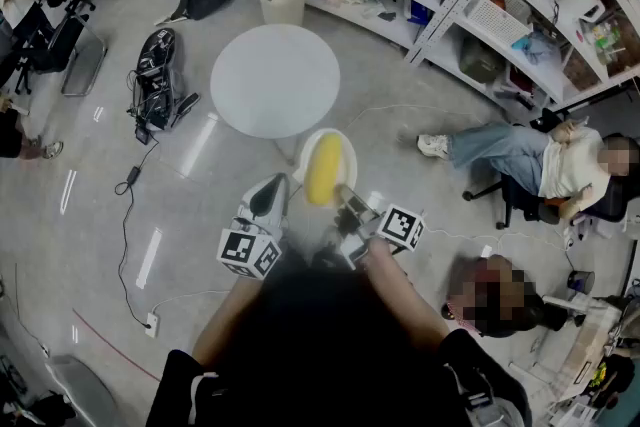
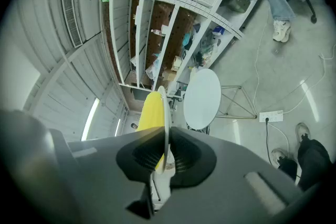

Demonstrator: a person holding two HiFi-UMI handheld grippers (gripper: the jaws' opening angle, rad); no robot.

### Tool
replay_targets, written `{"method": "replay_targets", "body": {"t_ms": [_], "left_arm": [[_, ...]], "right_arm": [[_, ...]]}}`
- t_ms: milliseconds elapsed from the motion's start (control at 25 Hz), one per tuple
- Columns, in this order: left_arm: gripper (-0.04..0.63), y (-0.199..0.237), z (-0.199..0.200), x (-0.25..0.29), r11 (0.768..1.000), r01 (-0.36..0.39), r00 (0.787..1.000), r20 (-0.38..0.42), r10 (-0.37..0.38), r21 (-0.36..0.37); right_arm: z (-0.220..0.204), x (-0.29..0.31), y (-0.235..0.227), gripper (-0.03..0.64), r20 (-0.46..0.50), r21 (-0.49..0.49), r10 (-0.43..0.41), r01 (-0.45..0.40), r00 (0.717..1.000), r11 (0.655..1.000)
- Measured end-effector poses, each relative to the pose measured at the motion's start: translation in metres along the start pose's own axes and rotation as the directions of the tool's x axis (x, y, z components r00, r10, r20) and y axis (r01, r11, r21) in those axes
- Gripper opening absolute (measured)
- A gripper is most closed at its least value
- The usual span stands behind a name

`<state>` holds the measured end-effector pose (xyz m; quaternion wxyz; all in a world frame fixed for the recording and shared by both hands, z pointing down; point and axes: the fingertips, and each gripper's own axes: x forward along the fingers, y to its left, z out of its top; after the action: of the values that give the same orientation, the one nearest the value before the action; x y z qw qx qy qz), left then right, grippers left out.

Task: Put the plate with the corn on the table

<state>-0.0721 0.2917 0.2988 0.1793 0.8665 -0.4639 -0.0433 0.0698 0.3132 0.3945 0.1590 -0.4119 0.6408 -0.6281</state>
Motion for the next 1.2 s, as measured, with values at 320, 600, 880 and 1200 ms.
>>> {"method": "replay_targets", "body": {"t_ms": [320,600,880,1200], "left_arm": [[0.005,0.002,-0.002,-0.007,1.0,0.003,1.0,0.0,-0.003,-0.007],[0.005,0.01,0.0,-0.014,1.0,0.011,1.0,0.007,-0.011,-0.012],[0.005,0.021,0.001,-0.026,0.999,0.03,1.0,0.005,-0.03,-0.019],[0.003,0.032,0.005,-0.037,0.997,0.074,0.997,-0.004,-0.074,-0.025]], "right_arm": [[-0.01,0.003,0.003,0.034,-0.012,0.001,0.002,-0.002,1.0,1.0],[-0.017,0.006,0.004,0.035,0.008,0.006,-0.005,0.005,1.0,1.0],[-0.028,0.01,0.007,0.035,0.039,0.021,-0.011,0.01,0.999,1.0],[-0.038,0.01,0.01,0.035,0.085,0.01,-0.04,0.039,0.996,0.999]]}}
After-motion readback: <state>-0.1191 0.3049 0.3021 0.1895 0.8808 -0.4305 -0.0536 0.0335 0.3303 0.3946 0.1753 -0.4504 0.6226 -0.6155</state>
